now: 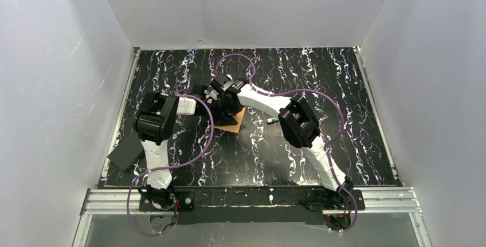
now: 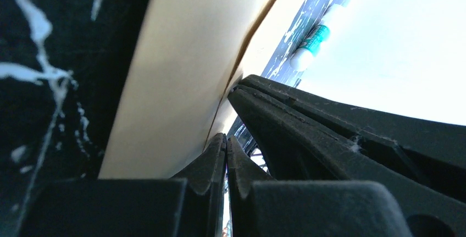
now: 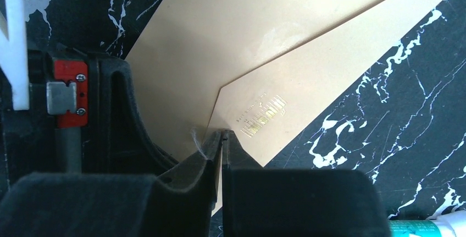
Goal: Place the letter into the envelope and seal it
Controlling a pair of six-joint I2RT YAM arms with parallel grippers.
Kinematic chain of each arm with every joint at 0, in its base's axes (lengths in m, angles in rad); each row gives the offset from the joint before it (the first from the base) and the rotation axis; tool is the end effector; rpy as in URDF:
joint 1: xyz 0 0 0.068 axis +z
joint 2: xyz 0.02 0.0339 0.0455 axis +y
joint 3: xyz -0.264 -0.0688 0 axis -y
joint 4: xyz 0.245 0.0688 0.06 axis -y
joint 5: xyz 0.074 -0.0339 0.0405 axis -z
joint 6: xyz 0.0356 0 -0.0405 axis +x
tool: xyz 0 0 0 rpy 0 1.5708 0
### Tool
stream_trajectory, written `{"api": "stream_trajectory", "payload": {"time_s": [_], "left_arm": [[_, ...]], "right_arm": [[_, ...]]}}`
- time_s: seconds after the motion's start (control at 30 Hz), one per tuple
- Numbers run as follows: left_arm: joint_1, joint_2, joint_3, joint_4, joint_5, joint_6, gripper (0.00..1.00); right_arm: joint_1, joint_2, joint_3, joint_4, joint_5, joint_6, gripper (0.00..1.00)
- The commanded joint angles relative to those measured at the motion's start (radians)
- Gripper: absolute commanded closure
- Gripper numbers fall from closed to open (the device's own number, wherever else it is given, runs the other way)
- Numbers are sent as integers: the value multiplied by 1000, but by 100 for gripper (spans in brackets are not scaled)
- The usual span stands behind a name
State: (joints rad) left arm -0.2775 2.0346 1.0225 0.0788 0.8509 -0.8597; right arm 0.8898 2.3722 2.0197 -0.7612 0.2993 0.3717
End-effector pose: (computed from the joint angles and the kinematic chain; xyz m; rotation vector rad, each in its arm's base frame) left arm 0.3551 -0.1290 0.0953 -0.3835 2.6698 -1.4925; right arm 0.3280 0.3881 0.1720 -0.5779 2.5366 0.0401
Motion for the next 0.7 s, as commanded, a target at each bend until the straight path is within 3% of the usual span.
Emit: {"api": "stream_trajectory", "payload": {"time_s": [0.0, 0.2, 0.67], "left_arm": [[6, 49, -54, -114, -137, 5, 100], [7, 54, -58, -110, -133, 3, 100], [8, 70, -72, -99, -127, -3, 100]], "right_arm": [[-42, 118, -18, 49, -43, 38, 85], [-57, 151, 3, 47, -59, 55, 81], [-63, 199, 83, 53, 61, 43, 83]]}}
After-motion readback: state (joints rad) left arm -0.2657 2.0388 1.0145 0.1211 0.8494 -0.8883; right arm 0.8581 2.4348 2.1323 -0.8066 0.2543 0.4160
